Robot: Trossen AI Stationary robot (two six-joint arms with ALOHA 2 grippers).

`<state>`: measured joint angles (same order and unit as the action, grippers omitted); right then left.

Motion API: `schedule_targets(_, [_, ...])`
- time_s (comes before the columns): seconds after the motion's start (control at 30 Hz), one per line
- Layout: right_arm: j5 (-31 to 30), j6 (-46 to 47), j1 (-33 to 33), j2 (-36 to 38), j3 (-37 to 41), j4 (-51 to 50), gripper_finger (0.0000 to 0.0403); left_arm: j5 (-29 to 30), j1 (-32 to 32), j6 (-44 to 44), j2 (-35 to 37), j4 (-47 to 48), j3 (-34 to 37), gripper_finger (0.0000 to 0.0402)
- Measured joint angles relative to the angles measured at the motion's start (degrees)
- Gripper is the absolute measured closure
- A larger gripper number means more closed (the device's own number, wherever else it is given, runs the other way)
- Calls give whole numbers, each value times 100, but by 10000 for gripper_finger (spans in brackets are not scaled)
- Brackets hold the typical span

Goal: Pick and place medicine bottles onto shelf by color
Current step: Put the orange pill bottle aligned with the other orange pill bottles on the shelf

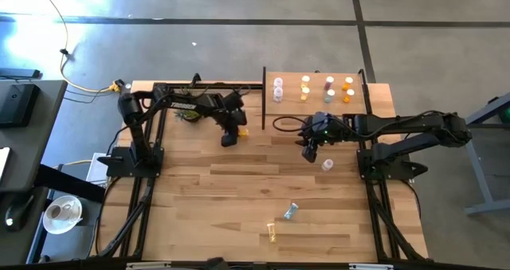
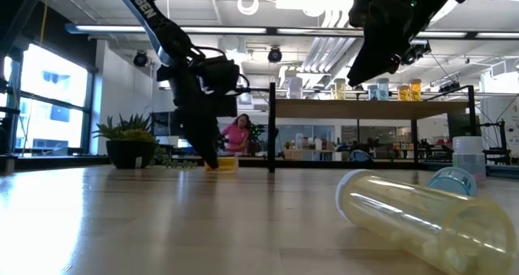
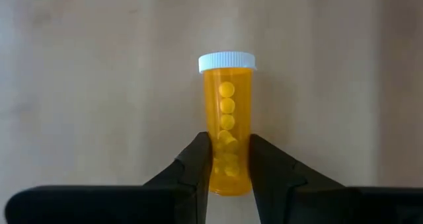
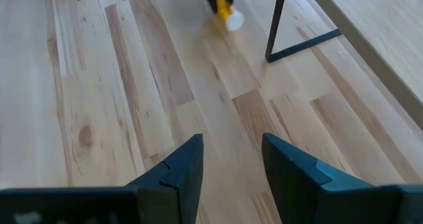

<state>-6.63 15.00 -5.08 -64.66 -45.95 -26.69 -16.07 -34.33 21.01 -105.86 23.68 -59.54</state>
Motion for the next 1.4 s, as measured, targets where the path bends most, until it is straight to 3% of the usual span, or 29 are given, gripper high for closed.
schedule_targets(0.17, [195,159,0,0,-2,164,256,-531,331,14,0,-325,2,324])
schedule_targets(0.3, [295,299,0,0,-2,169,256,-584,682,-10,0,-844,2,324])
schedule_targets(0.77, [407,153,-34,178,-117,432,256,-549,1472,-1052,0,-4483,-1,323])
schedule_targets(0.93, [405,17,-70,418,-540,346,256,-501,1559,-1136,0,-5140,-3,323])
schedule_targets(1.23, [402,-765,-39,515,-1178,396,256,719,1825,-1335,0,-6327,-3,323])
schedule_targets(1.4, [256,-945,-41,511,-1433,394,253,1697,1958,-1242,0,-6759,-3,323])
